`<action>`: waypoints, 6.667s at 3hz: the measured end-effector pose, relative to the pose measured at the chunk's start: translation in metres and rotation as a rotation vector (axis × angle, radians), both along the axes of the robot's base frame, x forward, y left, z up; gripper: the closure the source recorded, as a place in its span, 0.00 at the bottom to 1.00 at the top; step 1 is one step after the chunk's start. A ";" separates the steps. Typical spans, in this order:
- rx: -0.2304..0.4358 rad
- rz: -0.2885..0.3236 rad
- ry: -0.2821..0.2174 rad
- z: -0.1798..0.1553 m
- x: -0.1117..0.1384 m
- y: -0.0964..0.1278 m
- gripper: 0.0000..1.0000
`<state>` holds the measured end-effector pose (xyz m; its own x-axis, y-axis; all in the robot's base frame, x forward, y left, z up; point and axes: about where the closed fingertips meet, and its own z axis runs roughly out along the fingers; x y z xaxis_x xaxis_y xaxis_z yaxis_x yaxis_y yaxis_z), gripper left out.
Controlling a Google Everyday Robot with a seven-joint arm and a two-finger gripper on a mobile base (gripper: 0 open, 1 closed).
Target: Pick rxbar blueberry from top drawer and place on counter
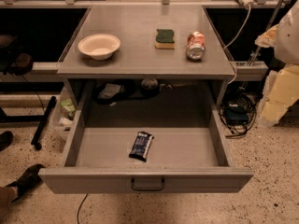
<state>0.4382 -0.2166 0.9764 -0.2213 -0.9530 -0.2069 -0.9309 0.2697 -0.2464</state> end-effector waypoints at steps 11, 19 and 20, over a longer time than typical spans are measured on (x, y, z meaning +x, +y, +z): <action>0.510 0.079 0.082 -0.249 0.120 0.183 0.00; 0.601 -0.007 0.033 -0.377 0.130 0.237 0.00; 0.597 -0.010 0.021 -0.378 0.128 0.238 0.19</action>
Offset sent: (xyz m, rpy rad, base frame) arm 0.0053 0.0005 -0.0102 0.0633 0.0131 -0.0015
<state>0.5665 0.0213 0.5981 -0.2396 -0.6708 -0.7019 -0.9306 0.3648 -0.0309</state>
